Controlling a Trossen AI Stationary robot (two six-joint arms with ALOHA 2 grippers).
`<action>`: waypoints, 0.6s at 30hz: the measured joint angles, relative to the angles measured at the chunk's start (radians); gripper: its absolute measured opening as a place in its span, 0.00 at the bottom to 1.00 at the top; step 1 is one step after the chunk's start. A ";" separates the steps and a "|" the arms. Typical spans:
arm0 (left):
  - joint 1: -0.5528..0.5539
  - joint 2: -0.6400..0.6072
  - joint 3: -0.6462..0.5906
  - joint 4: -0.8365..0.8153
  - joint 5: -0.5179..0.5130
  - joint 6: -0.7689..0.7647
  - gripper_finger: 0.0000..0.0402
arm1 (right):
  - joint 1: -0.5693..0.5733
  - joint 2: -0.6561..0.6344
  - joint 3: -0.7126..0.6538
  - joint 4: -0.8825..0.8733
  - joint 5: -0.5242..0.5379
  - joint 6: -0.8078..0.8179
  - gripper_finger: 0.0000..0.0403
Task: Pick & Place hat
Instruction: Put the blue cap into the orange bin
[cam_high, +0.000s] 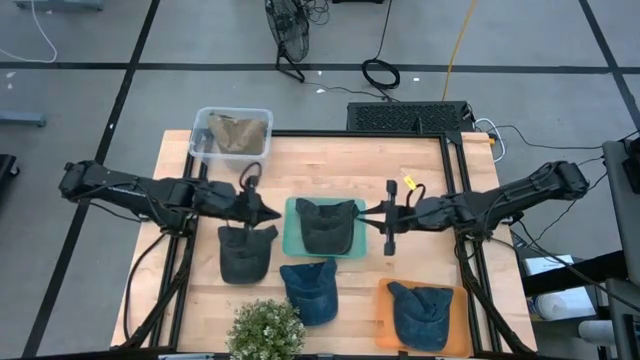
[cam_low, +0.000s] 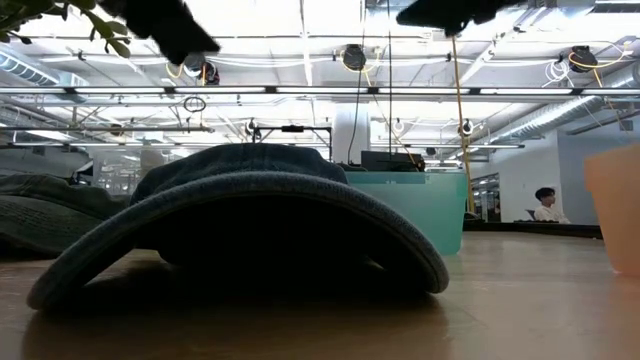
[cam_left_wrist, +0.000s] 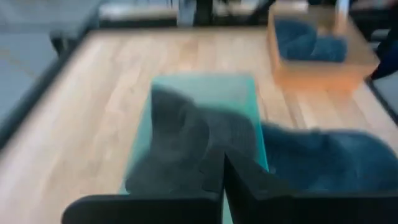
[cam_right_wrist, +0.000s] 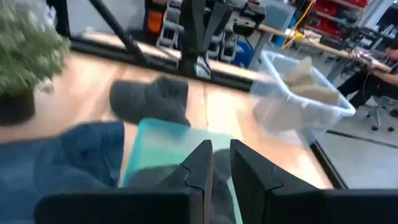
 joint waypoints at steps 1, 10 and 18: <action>0.000 0.007 0.000 -0.020 0.000 -0.024 0.01 | -0.004 0.009 0.000 -0.001 0.000 -0.007 0.11; -0.037 0.021 0.001 -0.051 0.046 -0.073 0.25 | -0.060 0.034 0.000 0.066 0.001 -0.006 0.11; -0.042 0.021 0.001 -0.108 0.022 -0.062 0.41 | -0.066 0.042 0.000 0.084 0.000 0.000 0.11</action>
